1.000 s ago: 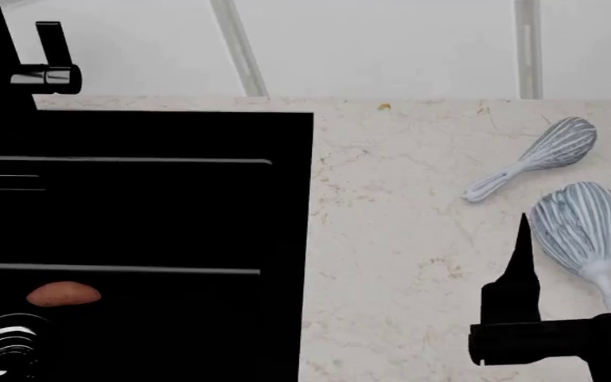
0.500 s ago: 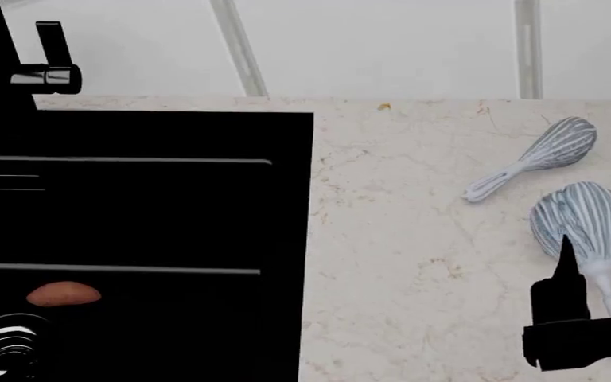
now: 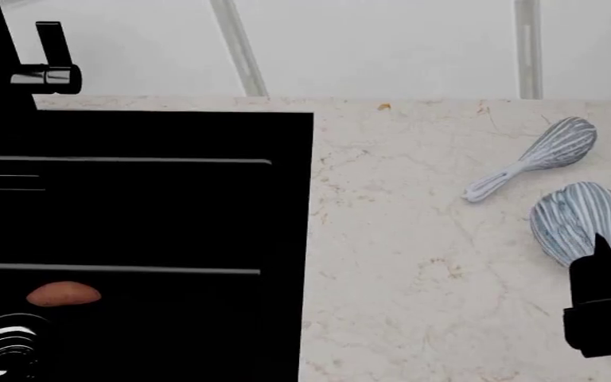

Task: Pick the whisk from the counter and place it in the sink

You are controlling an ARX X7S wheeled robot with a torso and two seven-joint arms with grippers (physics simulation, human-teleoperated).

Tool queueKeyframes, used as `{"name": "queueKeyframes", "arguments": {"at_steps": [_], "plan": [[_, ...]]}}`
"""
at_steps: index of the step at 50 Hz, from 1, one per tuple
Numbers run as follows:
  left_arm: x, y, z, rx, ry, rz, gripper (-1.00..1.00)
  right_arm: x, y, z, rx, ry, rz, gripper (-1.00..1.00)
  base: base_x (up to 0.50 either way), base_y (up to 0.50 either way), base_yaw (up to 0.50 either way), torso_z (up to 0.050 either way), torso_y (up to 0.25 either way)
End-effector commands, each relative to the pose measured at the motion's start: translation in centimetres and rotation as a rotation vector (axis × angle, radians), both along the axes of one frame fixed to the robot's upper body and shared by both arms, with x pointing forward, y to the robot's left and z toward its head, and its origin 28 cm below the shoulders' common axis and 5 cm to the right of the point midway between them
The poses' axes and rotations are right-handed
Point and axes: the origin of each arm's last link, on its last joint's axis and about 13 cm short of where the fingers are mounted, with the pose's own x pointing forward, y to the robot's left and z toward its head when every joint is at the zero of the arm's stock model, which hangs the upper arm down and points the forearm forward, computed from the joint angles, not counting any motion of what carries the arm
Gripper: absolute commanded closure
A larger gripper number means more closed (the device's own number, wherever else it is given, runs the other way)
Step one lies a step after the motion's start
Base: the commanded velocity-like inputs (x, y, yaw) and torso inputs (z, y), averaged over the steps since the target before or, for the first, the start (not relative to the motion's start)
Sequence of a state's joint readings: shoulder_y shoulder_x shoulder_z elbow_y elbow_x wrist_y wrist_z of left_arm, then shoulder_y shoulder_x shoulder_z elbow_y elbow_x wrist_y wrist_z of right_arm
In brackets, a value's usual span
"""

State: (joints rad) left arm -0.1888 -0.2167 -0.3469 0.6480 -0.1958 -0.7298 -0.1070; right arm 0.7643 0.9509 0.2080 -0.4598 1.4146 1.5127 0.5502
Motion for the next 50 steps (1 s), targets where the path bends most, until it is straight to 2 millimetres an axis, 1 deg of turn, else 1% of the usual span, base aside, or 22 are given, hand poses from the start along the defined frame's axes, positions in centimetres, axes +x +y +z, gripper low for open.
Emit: {"name": "queueKeyframes", "arguments": {"at_steps": [1,6,15,28,33,40,42,50], "plan": [[-0.1,0.0,0.0,0.001,-0.002,0.005,-1.0,0.2,-0.6,0.6,0.031,0.065,0.002,-1.0,0.0,0.0,0.0,0.0,0.0],[-0.1,0.1,0.0,0.003,-0.004,0.008,-1.0,0.6,-0.7,0.4,0.054,0.094,0.017,-1.0,0.0,0.0,0.0,0.0,0.0],[-0.1,0.0,-0.1,-0.001,0.0,0.002,-1.0,1.2,-1.0,-0.3,0.037,0.133,0.013,-1.0,0.0,0.0,0.0,0.0,0.0],[-0.1,0.0,-0.1,-0.002,0.003,0.003,-1.0,3.2,-1.4,-1.4,0.017,0.143,0.0,-1.0,0.0,0.0,0.0,0.0,0.0],[-0.1,0.0,-0.1,-0.003,0.004,0.003,-1.0,4.5,-1.2,-2.9,0.029,0.15,0.003,-1.0,0.0,0.0,0.0,0.0,0.0],[-0.3,0.2,-0.3,-0.007,0.006,0.013,-1.0,5.6,-0.6,-4.6,0.027,0.18,0.019,-1.0,0.0,0.0,0.0,0.0,0.0],[-0.3,0.3,-0.4,-0.006,0.008,0.015,-1.0,5.6,-0.5,-4.9,0.026,0.188,0.022,-1.0,0.0,0.0,0.0,0.0,0.0],[-0.5,0.4,-0.6,-0.005,0.015,0.021,-1.0,5.1,-0.5,-7.2,0.032,0.241,0.014,-1.0,0.0,0.0,0.0,0.0,0.0]]}}
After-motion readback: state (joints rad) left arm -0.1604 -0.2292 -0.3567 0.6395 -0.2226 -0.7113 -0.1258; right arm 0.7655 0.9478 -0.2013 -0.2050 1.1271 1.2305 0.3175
